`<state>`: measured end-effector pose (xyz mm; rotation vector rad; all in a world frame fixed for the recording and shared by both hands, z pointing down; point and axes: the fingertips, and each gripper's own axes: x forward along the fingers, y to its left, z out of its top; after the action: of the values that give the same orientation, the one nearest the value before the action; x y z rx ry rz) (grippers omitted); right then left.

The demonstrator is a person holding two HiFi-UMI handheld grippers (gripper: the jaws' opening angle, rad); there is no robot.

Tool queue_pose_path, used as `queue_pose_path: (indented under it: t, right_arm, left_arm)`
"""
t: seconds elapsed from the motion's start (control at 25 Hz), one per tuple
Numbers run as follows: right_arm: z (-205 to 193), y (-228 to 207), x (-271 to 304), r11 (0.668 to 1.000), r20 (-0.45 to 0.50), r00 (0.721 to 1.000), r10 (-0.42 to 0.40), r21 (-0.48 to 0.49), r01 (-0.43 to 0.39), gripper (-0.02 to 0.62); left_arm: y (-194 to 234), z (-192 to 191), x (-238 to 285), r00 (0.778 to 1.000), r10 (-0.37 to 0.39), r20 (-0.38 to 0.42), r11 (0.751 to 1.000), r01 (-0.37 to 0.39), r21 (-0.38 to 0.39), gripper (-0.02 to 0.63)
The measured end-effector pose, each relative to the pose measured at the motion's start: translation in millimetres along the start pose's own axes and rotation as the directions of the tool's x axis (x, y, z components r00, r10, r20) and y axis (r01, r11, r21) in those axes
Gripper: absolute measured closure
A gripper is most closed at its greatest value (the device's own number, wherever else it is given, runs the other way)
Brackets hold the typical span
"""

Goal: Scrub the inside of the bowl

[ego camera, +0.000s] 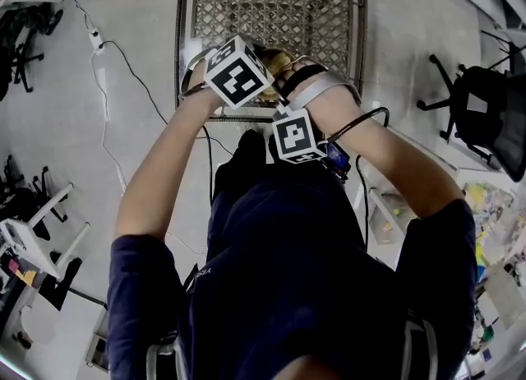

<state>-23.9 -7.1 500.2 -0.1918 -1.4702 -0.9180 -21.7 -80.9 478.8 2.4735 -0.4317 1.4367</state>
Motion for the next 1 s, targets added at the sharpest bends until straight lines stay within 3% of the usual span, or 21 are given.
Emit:
queue_pose_path:
  t: [0.04,0.12,0.24,0.44,0.52,0.6,0.68,0.76,0.88,0.96,1.0]
  right_arm:
    - [0,-3,1,0.994,0.024,0.999,0.024,0.108,-0.026,0.552]
    - [2,-9,2,0.944,0.087,0.995,0.057,0.319,-0.082,0.552]
    - [0,-18,1,0.814,0.179,0.983,0.05,0.563,-0.144,0.552]
    - [-10,-39,-11,0.59,0.304,0.952,-0.048,0.777,-0.218,0.552]
    - [-16,-45,-18,0.529,0.334,0.938,-0.093,0.814,-0.238,0.552]
    - [-21,-48,-27,0.506,0.36,0.923,-0.135,0.826,-0.249,0.552]
    - [-24,-47,-39,0.513,0.398,0.9,-0.175,0.818,-0.262,0.552]
    - [-25,-46,-51,0.548,0.43,0.88,-0.202,0.794,-0.262,0.552]
    - [-29,-44,-62,0.604,0.436,0.875,-0.213,0.762,-0.233,0.552]
    - [-33,-45,-67,0.584,0.444,0.864,-0.236,0.776,-0.239,0.552]
    - [-36,-48,-70,0.55,0.458,0.85,-0.26,0.794,-0.259,0.552]
  left_arm:
    - [4,-1,-1,1.0,0.019,0.02,0.999,-0.018,-0.034,0.601]
    - [13,-3,-3,0.996,0.057,0.062,0.993,-0.05,-0.108,0.601]
    - [22,-2,-5,0.988,0.095,0.125,0.972,-0.066,-0.224,0.601]
    - [38,-8,-9,0.97,0.138,0.2,0.915,-0.048,-0.401,0.6]
    - [42,-11,-10,0.966,0.141,0.217,0.892,-0.029,-0.451,0.6]
    - [44,-10,-11,0.961,0.134,0.241,0.868,0.004,-0.497,0.6]
    - [44,-10,-9,0.958,0.12,0.26,0.842,0.041,-0.538,0.6]
    - [42,-11,-7,0.959,0.1,0.264,0.828,0.067,-0.557,0.6]
    - [40,-15,-3,0.965,0.076,0.252,0.832,0.078,-0.55,0.6]
    - [42,-17,-3,0.965,0.078,0.249,0.833,0.074,-0.548,0.6]
    - [44,-18,-4,0.966,0.085,0.246,0.832,0.067,-0.55,0.6]
